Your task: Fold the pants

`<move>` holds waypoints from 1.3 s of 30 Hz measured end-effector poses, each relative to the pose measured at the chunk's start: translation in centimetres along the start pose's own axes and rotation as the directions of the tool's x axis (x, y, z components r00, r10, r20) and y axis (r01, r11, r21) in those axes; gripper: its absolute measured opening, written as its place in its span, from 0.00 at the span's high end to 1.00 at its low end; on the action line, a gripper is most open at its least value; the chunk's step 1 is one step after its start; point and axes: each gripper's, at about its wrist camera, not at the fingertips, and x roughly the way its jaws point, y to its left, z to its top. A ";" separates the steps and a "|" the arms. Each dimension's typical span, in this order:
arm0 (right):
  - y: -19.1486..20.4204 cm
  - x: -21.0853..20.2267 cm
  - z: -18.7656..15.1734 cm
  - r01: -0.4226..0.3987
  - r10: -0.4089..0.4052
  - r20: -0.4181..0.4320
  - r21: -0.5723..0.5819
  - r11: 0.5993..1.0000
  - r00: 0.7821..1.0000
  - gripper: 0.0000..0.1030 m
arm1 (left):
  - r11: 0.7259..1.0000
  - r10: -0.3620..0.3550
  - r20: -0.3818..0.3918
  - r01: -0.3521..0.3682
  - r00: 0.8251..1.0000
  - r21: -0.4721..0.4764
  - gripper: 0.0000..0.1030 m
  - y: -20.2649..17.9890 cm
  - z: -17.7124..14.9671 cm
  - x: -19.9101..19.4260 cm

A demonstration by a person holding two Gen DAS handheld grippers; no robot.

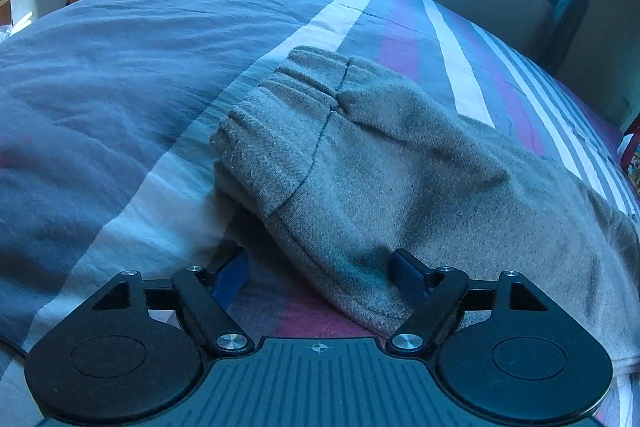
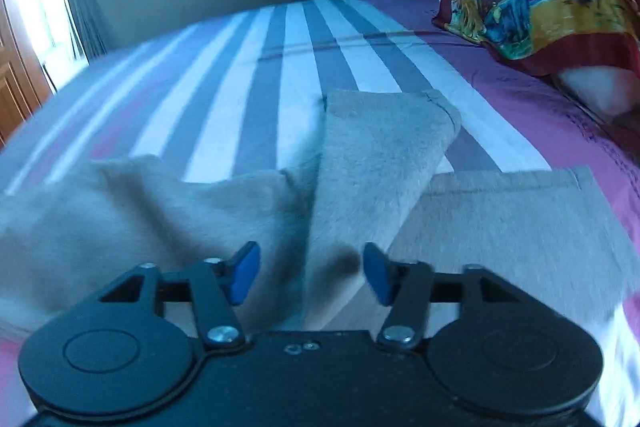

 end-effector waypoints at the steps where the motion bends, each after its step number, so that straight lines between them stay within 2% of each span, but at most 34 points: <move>1: -0.1 0.8 -0.1 0.012 -0.013 -0.025 -0.025 1.000 1.000 0.66 | 1.000 -0.002 -0.002 0.002 1.000 0.000 0.24 0.0 0.0 0.0; 2: -0.3 1.2 -0.3 0.030 -0.033 -0.052 -0.055 0.998 0.998 0.85 | 1.000 -0.005 -0.004 0.005 1.000 0.000 0.24 0.1 0.0 -0.1; 3: -0.7 1.2 -0.6 0.028 -0.032 -0.057 -0.066 0.997 0.998 0.96 | 1.000 -0.008 -0.004 0.008 1.000 0.001 0.24 0.1 0.0 -0.1; 7: -3.1 -2.7 -2.6 0.005 -0.004 -0.023 0.012 1.000 1.000 0.97 | 1.000 -0.008 -0.004 0.008 1.000 0.001 0.24 0.2 0.0 0.0; 9: -4.5 -3.5 -4.5 -0.009 0.014 -0.064 0.077 0.997 0.998 0.96 | 1.000 -0.002 -0.008 0.002 1.000 -0.001 0.24 0.1 0.1 0.0; 10: -4.7 -3.3 -5.5 0.009 -0.003 -0.100 0.059 0.998 0.995 0.97 | 1.000 0.000 -0.009 0.000 1.000 0.003 0.24 0.0 0.1 0.1; 11: -4.6 -3.0 -6.1 0.017 -0.017 -0.111 0.005 1.000 0.994 0.95 | 1.000 0.001 -0.009 -0.001 1.000 0.004 0.24 -0.1 0.1 0.1; 12: -4.4 -3.5 -5.9 0.027 -0.029 -0.080 -0.024 0.999 0.996 0.76 | 1.000 -0.001 -0.010 0.001 1.000 0.003 0.24 0.0 0.2 0.2; 13: -4.2 -4.4 -5.3 0.051 -0.052 -0.020 -0.030 0.998 0.998 0.67 | 1.000 -0.003 -0.010 0.003 1.000 0.003 0.24 0.0 0.2 0.2; 14: -3.8 -5.5 -4.4 0.055 -0.052 0.066 -0.046 0.997 0.996 0.52 | 1.000 -0.002 -0.009 0.002 1.000 0.005 0.24 -0.1 0.2 0.2; 15: -3.3 -5.7 -3.4 0.044 -0.037 0.107 -0.068 0.997 0.994 0.50 | 1.000 -0.001 -0.010 0.001 1.000 0.007 0.24 -0.1 0.2 0.3; 17: -1.6 -4.4 -1.1 0.055 -0.040 0.099 -0.160 0.986 0.994 0.51 | 1.000 0.004 -0.013 -0.004 1.000 0.007 0.23 -0.1 0.2 0.5; 20: 1.8 -0.4 0.9 0.141 -0.114 0.092 -0.399 0.906 0.989 0.52 | 1.000 0.003 -0.018 -0.003 1.000 0.011 0.23 -0.2 0.3 0.5; 22: 2.8 2.3 1.8 0.162 -0.155 0.054 -0.488 0.858 0.986 0.55 | 1.000 -0.003 -0.020 0.003 1.000 0.009 0.23 -0.1 0.4 0.6; 23: 2.8 3.4 2.3 0.176 -0.175 0.050 -0.513 0.840 0.983 0.64 | 1.000 -0.005 -0.020 0.005 1.000 0.011 0.23 0.0 0.4 0.6; 24: 2.6 3.8 2.7 0.168 -0.173 0.039 -0.513 0.842 0.984 0.97 | 1.000 -0.007 -0.021 0.007 1.000 0.011 0.23 0.0 0.3 0.6; 26: 0.9 2.8 3.8 0.171 -0.165 0.051 -0.421 0.891 0.985 0.96 | 1.000 -0.010 -0.019 0.010 1.000 0.013 0.23 0.1 0.3 0.6; 28: -1.8 -0.2 4.5 0.154 -0.131 0.107 -0.253 0.955 0.986 0.96 | 1.000 -0.009 -0.018 0.010 1.000 0.015 0.23 0.1 0.3 0.6; 30: -5.6 -3.9 3.9 0.140 -0.128 0.172 -0.055 0.989 0.977 0.96 | 1.000 -0.009 -0.014 0.009 1.000 0.018 0.23 0.0 0.2 0.6; 31: -7.4 -5.4 3.1 0.121 -0.126 0.188 0.040 0.992 0.974 0.96 | 1.000 -0.009 -0.011 0.009 1.000 0.018 0.23 0.0 0.1 0.5; 33: -11.7 -8.1 0.5 0.081 -0.133 0.206 0.240 0.967 0.970 0.96 | 1.000 -0.011 -0.007 0.011 1.000 0.018 0.23 0.0 0.0 0.5; 35: -15.6 -8.8 -2.9 0.014 -0.102 0.193 0.414 0.910 0.976 0.96 | 1.000 -0.012 -0.008 0.012 1.000 0.019 0.22 0.0 0.0 0.6; 39: -18.7 -5.6 -7.4 -0.026 -0.041 0.110 0.543 0.839 0.993 0.94 | 1.000 -0.010 -0.021 0.011 1.000 0.022 0.21 -0.1 0.2 0.6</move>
